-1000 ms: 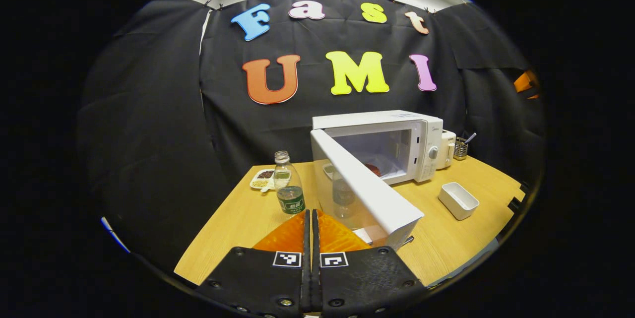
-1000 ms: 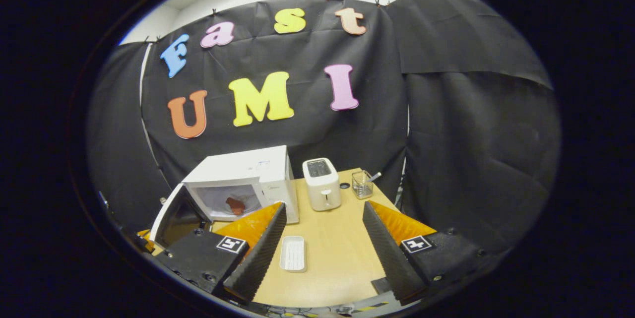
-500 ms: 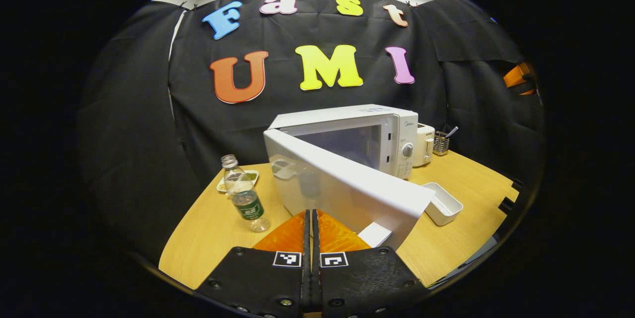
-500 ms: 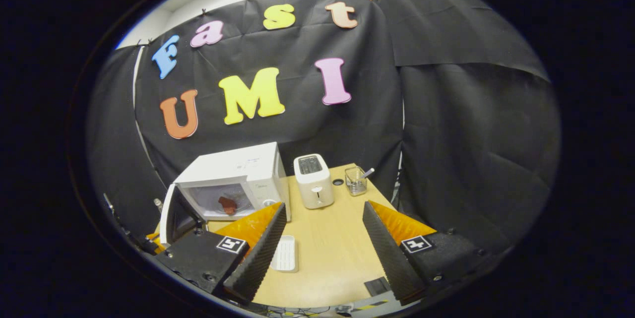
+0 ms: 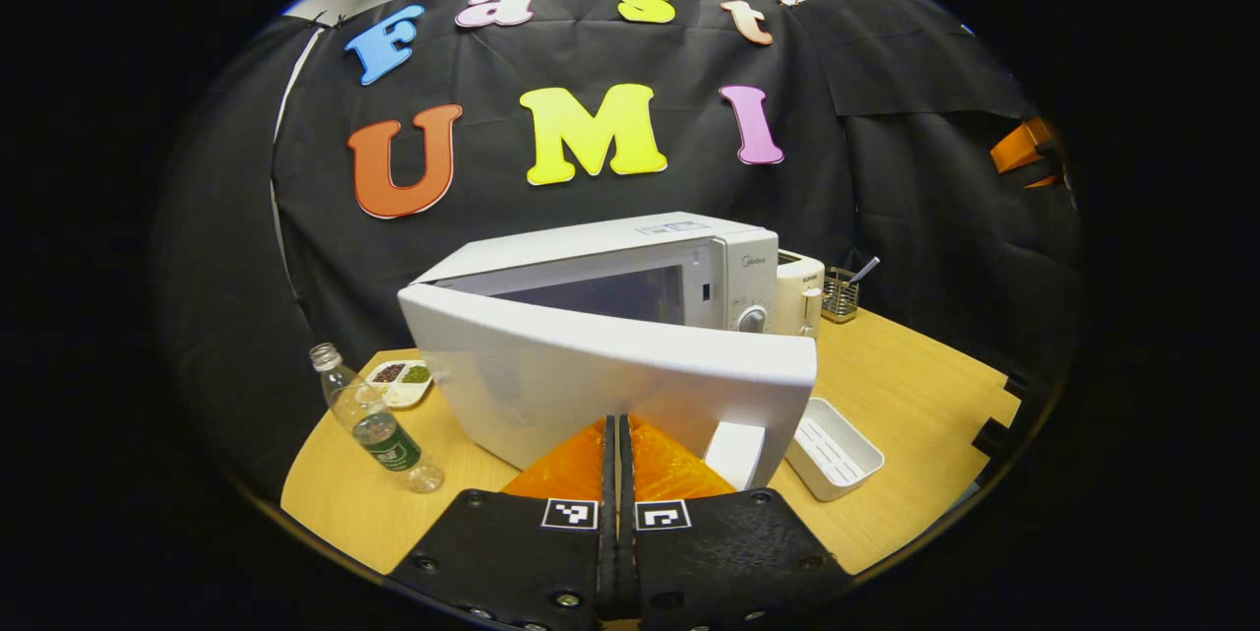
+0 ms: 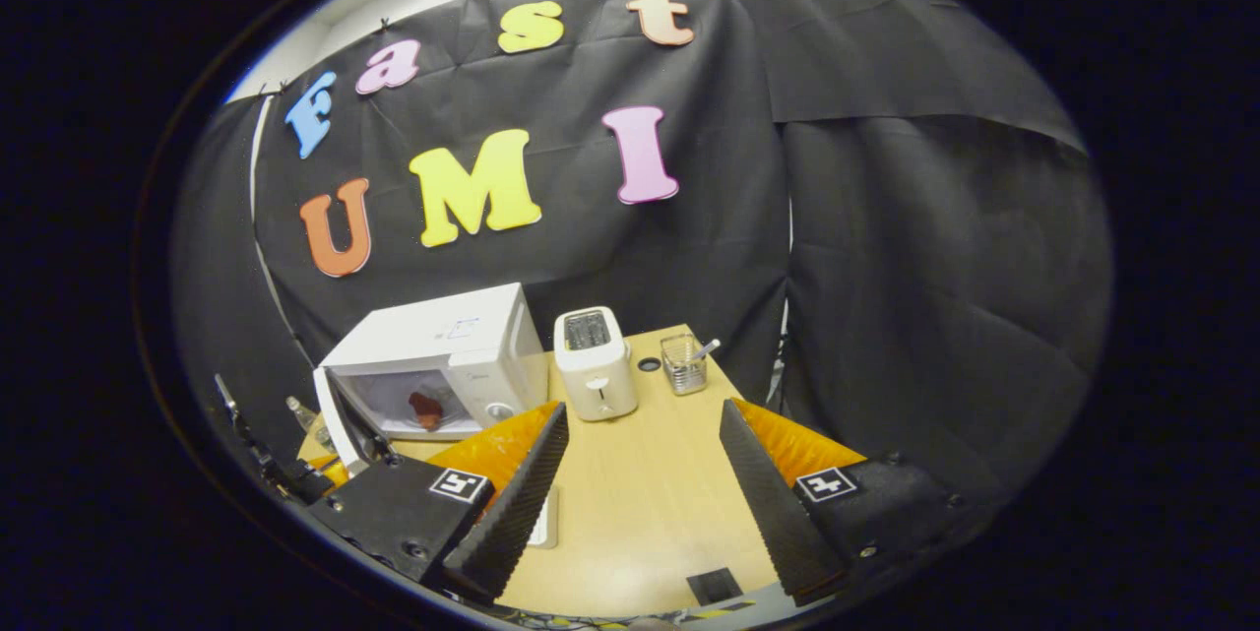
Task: Open the microwave oven with the left hand, put the food in, and close the microwave oven.
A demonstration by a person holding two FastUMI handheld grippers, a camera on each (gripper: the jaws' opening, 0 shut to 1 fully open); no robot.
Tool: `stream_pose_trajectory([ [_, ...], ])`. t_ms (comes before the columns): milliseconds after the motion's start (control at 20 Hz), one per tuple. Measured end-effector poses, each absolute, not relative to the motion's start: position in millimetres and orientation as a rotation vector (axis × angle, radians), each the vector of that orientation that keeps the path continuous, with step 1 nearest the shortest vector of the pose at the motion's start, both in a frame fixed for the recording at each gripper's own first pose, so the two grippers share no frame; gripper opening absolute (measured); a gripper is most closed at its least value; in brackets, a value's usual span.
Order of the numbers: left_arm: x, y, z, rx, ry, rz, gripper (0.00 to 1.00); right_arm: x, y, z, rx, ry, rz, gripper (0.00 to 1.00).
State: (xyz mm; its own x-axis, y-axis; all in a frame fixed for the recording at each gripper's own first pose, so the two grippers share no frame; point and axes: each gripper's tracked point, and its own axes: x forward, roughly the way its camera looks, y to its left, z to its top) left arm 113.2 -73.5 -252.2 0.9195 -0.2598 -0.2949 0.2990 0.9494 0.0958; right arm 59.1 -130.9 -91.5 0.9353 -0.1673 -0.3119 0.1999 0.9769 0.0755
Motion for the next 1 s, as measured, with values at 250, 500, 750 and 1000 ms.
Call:
stream_pose_trajectory([
  [250, 149.0, -111.6, -253.6, 0.149, 0.275, -0.3, 0.0, 72.2, -169.1, -90.0, 0.092, 0.319, -0.201, 0.99],
  [500, 185.4, -138.2, -257.9, 0.156, 0.272, -0.279, 0.0, 94.4, -195.8, -97.6, 0.09, 0.344, -0.188, 0.99],
  [750, 219.6, -154.1, -261.4, 0.156, 0.273, -0.242, 0.0, 118.1, -214.8, -103.8, 0.086, 0.365, -0.163, 0.99],
  [1000, 244.3, -162.0, -265.2, 0.147, 0.289, -0.205, 0.1, 139.7, -225.5, -114.8, 0.087, 0.395, -0.134, 0.99],
])
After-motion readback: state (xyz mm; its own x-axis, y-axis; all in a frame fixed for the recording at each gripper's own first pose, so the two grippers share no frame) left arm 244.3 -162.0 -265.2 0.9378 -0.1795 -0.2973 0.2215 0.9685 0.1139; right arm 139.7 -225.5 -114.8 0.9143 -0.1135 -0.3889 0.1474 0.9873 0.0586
